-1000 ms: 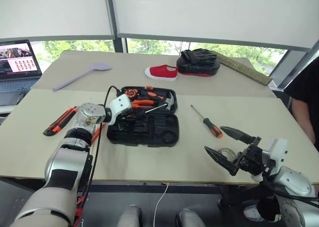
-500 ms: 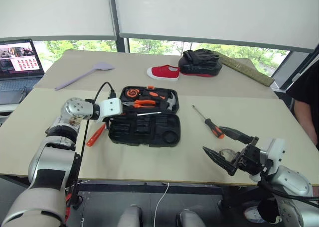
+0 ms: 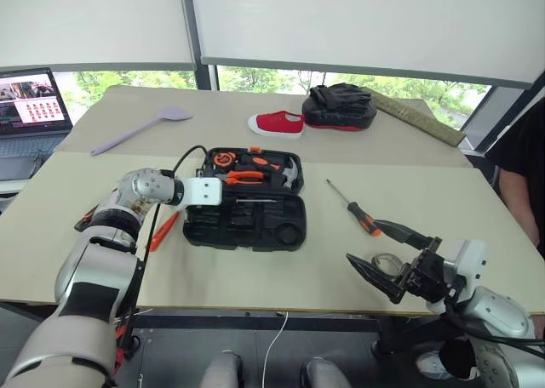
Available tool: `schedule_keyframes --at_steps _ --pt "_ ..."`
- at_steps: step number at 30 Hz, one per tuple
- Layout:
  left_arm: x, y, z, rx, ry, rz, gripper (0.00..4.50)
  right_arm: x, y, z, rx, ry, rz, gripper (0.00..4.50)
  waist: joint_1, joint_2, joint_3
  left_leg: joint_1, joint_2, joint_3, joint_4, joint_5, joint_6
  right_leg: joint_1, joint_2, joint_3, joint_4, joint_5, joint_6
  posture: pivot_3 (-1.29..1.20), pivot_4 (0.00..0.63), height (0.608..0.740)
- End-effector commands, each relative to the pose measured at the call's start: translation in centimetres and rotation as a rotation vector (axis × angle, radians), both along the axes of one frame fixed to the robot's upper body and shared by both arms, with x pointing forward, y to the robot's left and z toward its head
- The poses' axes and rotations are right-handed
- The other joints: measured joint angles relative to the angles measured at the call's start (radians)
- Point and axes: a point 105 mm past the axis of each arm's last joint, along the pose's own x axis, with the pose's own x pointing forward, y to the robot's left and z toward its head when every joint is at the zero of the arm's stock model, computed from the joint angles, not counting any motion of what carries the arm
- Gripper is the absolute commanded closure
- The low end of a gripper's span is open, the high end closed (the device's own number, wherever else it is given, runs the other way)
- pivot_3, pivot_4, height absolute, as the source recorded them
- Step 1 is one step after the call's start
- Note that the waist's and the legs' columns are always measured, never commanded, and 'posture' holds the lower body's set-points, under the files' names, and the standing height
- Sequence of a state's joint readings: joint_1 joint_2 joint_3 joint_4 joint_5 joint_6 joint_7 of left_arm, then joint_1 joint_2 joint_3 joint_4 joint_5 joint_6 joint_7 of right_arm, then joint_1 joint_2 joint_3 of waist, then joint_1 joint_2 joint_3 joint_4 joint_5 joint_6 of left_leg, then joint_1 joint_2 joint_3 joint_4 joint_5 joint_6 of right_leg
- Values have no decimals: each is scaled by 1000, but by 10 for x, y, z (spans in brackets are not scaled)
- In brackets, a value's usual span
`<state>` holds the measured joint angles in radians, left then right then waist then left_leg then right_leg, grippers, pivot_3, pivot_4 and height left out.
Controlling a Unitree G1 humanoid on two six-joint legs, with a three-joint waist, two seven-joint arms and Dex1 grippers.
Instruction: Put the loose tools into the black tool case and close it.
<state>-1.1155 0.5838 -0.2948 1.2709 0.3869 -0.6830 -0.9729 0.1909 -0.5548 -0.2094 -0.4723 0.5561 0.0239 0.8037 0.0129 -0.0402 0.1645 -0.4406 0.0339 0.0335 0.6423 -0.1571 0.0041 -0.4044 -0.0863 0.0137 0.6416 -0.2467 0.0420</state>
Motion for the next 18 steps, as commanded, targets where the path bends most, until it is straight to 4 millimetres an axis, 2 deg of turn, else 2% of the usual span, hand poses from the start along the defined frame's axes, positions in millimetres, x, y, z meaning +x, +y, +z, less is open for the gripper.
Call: schedule_keyframes --at_steps 1,2,4,6,9,12,13,15,18 --pt "5 -2 11 -40 -33 18 2674 -5 4 10 0 -50 9 0 0 0 0 0 0 0 0 0 0 0 0 0 0 0 0 0 150 740" --pt "5 -4 14 -83 -28 20 2152 -4 4 9 0 -48 10 0 0 0 0 0 0 0 0 0 0 0 0 0 0 0 0 0 150 740" --pt "3 -14 29 -260 -8 0 1607 -4 5 9 2 -44 13 0 0 0 0 0 0 0 0 0 0 0 0 0 0 0 0 0 150 740" --pt "3 -15 46 -430 4 4 812 -5 5 9 3 -42 14 0 2 0 0 0 0 0 0 0 0 0 0 0 0 1 -1 0 150 740" --pt "1 -3 53 -538 52 34 812 -5 4 8 3 -39 13 0 -3 0 0 -1 0 0 0 0 0 0 0 0 0 2 -4 0 150 740" --pt "3 6 48 -593 100 98 812 -5 3 8 6 -39 5 0 -8 0 0 0 1 0 0 0 0 -1 1 0 0 2 -4 0 150 740" --pt "4 6 44 -608 114 123 1364 -5 3 8 7 -37 4 0 -7 0 0 0 1 0 0 0 0 -1 1 0 1 2 -3 0 150 740" --pt "5 3 35 -620 143 152 1915 -5 4 7 9 -35 5 0 -6 0 0 0 0 0 0 0 0 0 1 0 0 2 -3 0 150 740" --pt "9 -6 13 -613 182 213 3148 -4 5 6 12 -33 10 0 2 0 0 0 0 0 1 0 0 0 0 0 0 2 -3 0 150 740"
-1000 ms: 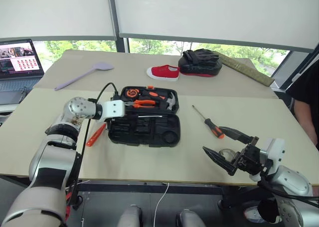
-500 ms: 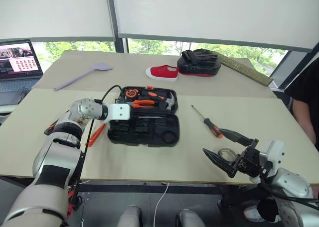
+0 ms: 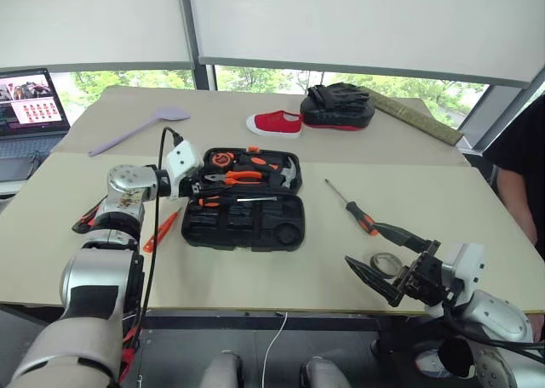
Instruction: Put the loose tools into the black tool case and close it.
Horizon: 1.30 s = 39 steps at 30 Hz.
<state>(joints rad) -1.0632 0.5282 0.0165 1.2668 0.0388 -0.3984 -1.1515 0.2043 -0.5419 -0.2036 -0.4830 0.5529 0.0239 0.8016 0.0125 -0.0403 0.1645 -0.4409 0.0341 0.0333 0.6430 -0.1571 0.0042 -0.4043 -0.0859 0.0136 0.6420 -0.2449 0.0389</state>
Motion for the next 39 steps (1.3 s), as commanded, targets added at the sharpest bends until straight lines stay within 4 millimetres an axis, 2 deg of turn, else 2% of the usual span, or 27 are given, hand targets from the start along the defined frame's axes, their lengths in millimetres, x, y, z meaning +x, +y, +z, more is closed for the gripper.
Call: schedule_keyframes --at_steps 1,3,4,6,10,12,14,16,17,20,21,22,25,27,28,30,32,34,39 --pt "6 -14 -12 -4 26 48 3489 -1 3 8 3 -39 9 0 5 0 0 0 0 0 0 0 0 0 0 0 0 0 0 0 150 740" --pt "7 -18 -22 9 51 62 4291 -1 3 9 3 -39 9 0 6 0 0 0 -1 0 1 0 0 0 -1 0 0 0 1 0 150 740" --pt "8 -18 -31 7 105 95 4480 -1 2 9 4 -39 6 0 6 0 0 0 -1 0 1 0 0 0 -1 0 0 0 1 0 150 740" --pt "9 -21 -34 12 96 108 4480 -1 1 9 4 -39 3 0 4 0 0 0 -1 0 1 0 0 1 -1 0 0 0 1 0 150 740" --pt "2 -26 -55 112 158 70 4480 -2 2 7 10 -36 -1 0 9 1 -1 1 -1 0 1 0 0 1 -1 0 0 -1 2 0 150 740" --pt "3 -26 -54 122 153 77 4480 -2 3 7 12 -35 -3 0 11 2 -2 2 -1 0 1 0 0 2 -1 0 0 -1 2 0 150 740" --pt "6 -27 -43 66 120 86 4480 0 1 9 31 -40 -24 0 12 3 -3 2 -1 0 2 0 0 2 -1 0 0 -1 3 0 150 740" --pt "7 -28 -8 -125 6 43 3978 5 -8 15 53 -51 -79 0 11 3 -3 2 -1 0 2 0 0 2 -1 0 0 -2 4 0 150 740" --pt "-1 -26 9 -220 -34 -28 3834 7 -17 15 43 -47 -117 0 9 3 -3 2 -1 0 2 0 0 2 -1 0 0 -1 4 0 150 740" --pt "-21 -10 31 -328 -71 -156 2713 7 -36 11 5 -13 -197 0 1 3 -3 0 0 0 1 0 0 0 -1 0 0 2 -2 0 150 740" --pt "-26 -4 32 -334 -65 -172 2420 6 -42 8 -8 3 -223 0 -1 3 -3 0 0 0 1 0 0 0 -1 0 0 2 -2 0 150 740" --pt "-38 9 34 -310 -60 -200 2028 5 -61 2 -21 31 -316 0 -1 3 -3 0 0 0 1 0 0 0 -1 0 0 1 -2 0 150 740" --pt "-61 29 38 -292 -41 -234 1034 -3 -96 -13 -69 83 -478 0 -10 4 -3 0 0 0 -1 -1 2 0 -1 0 0 1 -3 0 150 740" --pt "-79 38 30 -267 -24 -232 262 -13 -122 -28 -112 135 -571 0 -10 6 -4 1 0 0 -1 -2 2 0 -1 0 0 0 -3 0 150 740" --pt "-91 43 19 -228 -19 -237 27 -20 -133 -36 -123 171 -593 0 -10 7 -5 1 0 0 -1 -2 2 0 -2 0 0 0 -3 0 150 740" --pt "-113 53 0 -188 27 -226 27 -31 -146 -47 -131 238 -611 0 -11 10 -7 2 0 0 -1 -2 2 2 -4 0 0 0 -3 0 150 740" --pt "-133 59 -8 -207 46 -235 27 -33 -149 -51 -144 292 -624 0 -10 11 -7 4 1 2 -1 -2 2 2 -6 1 0 -2 -4 0 150 740" --pt "-145 61 -10 -235 70 -240 27 -22 -141 -42 -125 308 -591 0 -13 11 -7 4 4 2 -1 -2 2 1 -6 1 0 -6 -12 0 150 740" --pt "-147 49 1 -296 9 -230 27 25 -102 -12 -189 384 -412 0 -17 12 -7 6 12 5 -1 -7 -6 0 -7 0 0 -5 -9 0 150 740"
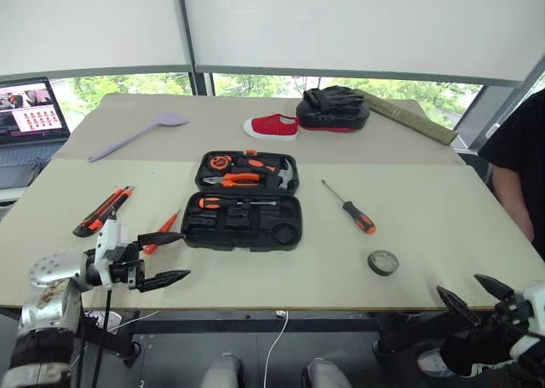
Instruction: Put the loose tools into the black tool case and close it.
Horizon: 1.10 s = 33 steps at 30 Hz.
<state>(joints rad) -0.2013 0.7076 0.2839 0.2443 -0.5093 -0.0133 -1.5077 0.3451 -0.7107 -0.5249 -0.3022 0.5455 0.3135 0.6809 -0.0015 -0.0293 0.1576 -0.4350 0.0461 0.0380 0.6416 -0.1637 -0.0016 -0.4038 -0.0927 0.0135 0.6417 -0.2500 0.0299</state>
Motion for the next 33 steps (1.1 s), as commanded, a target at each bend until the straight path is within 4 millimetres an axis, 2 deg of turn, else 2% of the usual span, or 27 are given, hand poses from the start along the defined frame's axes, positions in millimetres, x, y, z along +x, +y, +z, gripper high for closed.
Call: schedule_keyframes --at_steps 1,5,7,10,13,17,20,23,24,25,27,30,32,33 --pt "-1 -11 22 -40 -80 -8 27 36 35 29 -14 68 132 0 -3 1 0 1 1 2 0 0 0 0 0 0 0 0 0 0 150 740" --pt "-5 -20 18 -52 -54 -33 27 70 54 31 -16 223 148 0 0 1 0 3 3 11 0 3 6 1 3 -1 0 0 -1 0 150 740" --pt "-5 -24 16 -53 -54 -45 27 93 63 22 -45 296 151 0 3 1 0 1 2 13 0 5 9 -1 3 -1 0 1 -8 0 150 740" --pt "-4 -28 17 -59 -65 -48 27 122 73 14 -96 342 152 0 6 0 1 -4 0 13 -1 2 11 -4 4 0 -1 2 1 0 150 740" --pt "-5 -33 17 -55 -72 -63 27 147 84 0 -142 388 161 0 7 0 1 -10 -2 14 0 1 12 -10 4 0 0 2 2 0 150 740" --pt "-6 -32 20 -56 -95 -42 0 154 95 -10 -144 421 199 1059 1 0 1 -15 -2 16 2 1 13 -17 4 3 1 5 5 0 150 740" --pt "-10 -30 21 -58 -101 -23 0 156 88 -6 -114 370 166 2160 0 0 1 -15 -2 16 2 1 13 -16 4 3 1 6 5 0 150 740" --pt "-12 -27 25 -71 -117 19 0 152 72 18 -103 189 135 3161 3 0 1 -15 -1 16 2 1 13 -16 4 3 1 6 5 0 150 740" --pt "-11 -25 27 -84 -124 43 0 150 70 28 -104 116 144 3420 6 0 1 -15 -1 16 2 1 13 -17 4 3 1 6 5 0 150 740" --pt "-10 -23 30 -98 -129 71 0 147 74 38 -119 41 194 3472 7 0 1 -16 -1 16 2 1 13 -17 4 2 1 6 5 0 150 740" --pt "-9 -19 32 -114 -133 115 0 142 92 57 -152 -89 331 3472 5 0 1 -16 -1 17 2 1 13 -17 4 3 1 6 6 0 150 740" --pt "-7 -10 30 -115 -135 182 0 131 150 81 -243 -204 672 3472 -20 1 1 -13 0 19 2 2 12 -17 5 4 1 7 4 0 150 740" --pt "-5 -3 24 -97 -127 232 0 130 191 82 -334 -173 855 3472 -44 1 1 -10 4 20 2 2 12 -16 9 6 1 8 4 0 150 740" --pt "-5 -1 23 -94 -124 245 0 129 203 82 -363 -156 911 3472 -46 1 1 -8 6 20 2 2 12 -16 12 7 2 8 4 0 150 740"
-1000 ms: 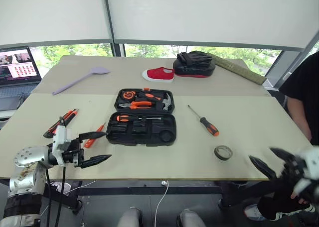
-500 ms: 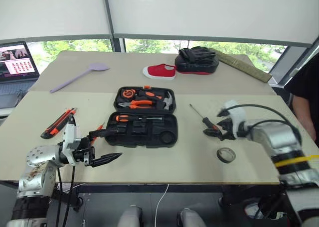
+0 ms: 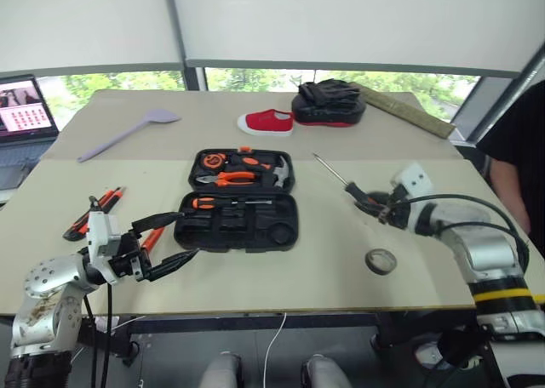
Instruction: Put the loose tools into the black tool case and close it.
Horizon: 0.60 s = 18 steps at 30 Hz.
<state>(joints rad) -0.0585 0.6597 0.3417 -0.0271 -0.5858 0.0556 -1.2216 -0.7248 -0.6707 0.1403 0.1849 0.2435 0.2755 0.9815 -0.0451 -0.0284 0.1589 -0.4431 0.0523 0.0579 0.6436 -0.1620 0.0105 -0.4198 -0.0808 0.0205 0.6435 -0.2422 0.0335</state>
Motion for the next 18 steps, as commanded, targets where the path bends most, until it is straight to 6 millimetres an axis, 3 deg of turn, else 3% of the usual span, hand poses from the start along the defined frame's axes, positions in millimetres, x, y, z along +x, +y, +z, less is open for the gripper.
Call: schedule_keyframes --at_steps 1,3,6,10,18 --pt "2 9 2 8 -29 68 0 -10 55 7 -155 -29 263 3472 -2 0 0 1 2 -1 -1 0 0 0 4 2 0 0 -1 0 150 740" --pt "3 13 1 2 -37 102 0 -6 82 2 -222 13 309 3472 1 0 0 2 3 -2 -1 0 0 -1 5 1 3 1 -8 0 150 740" --pt "4 14 0 -2 -44 123 0 2 104 -10 -339 23 322 3472 12 0 0 1 4 -2 -2 0 0 -3 6 0 5 0 -10 0 150 740" --pt "4 12 -1 -11 -46 135 0 13 115 -29 -429 67 283 3472 32 0 0 -3 2 -1 -2 0 -1 -4 3 -1 4 1 -9 0 150 740" --pt "-1 14 -7 -7 -24 165 0 35 123 -34 -458 66 212 3472 29 0 0 -2 3 -1 -3 0 -3 -4 3 -1 4 2 -9 0 150 740"
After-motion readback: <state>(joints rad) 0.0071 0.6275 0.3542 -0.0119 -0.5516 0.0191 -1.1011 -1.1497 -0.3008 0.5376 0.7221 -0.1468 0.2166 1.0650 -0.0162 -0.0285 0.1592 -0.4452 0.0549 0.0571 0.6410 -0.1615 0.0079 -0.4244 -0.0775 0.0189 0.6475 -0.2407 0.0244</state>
